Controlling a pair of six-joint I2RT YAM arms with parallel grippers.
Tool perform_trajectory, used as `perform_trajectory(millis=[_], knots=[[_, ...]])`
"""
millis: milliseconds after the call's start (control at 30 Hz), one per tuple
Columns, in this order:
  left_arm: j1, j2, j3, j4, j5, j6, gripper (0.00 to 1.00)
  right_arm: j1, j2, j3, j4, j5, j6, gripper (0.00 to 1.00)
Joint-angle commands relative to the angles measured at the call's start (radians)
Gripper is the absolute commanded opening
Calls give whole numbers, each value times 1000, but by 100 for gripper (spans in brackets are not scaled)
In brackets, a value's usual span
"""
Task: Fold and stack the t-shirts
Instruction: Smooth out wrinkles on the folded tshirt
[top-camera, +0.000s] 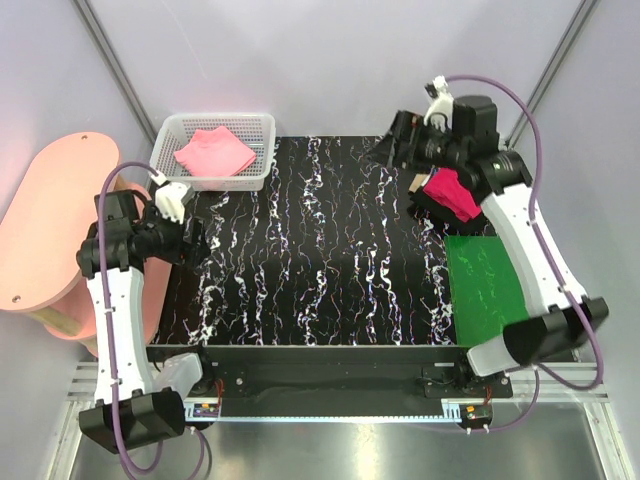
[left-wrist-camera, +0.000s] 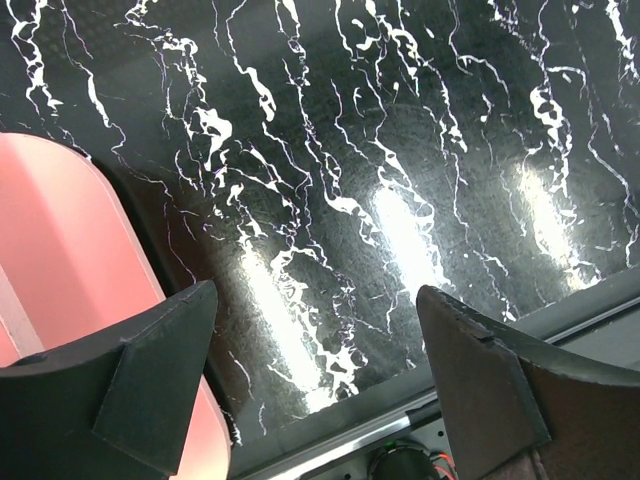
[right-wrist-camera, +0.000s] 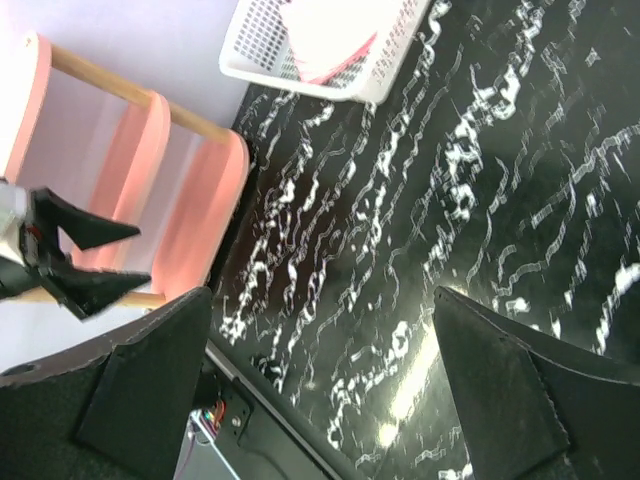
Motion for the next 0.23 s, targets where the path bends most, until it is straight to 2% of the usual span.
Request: perform_trajectory(millis=[0, 200], knots=[[8, -23, 4, 56, 19, -49, 87, 13, -86, -207, 76, 66, 19, 100], [7, -49, -31, 96, 5, -74, 88, 52, -173, -298, 62, 93, 2, 100]])
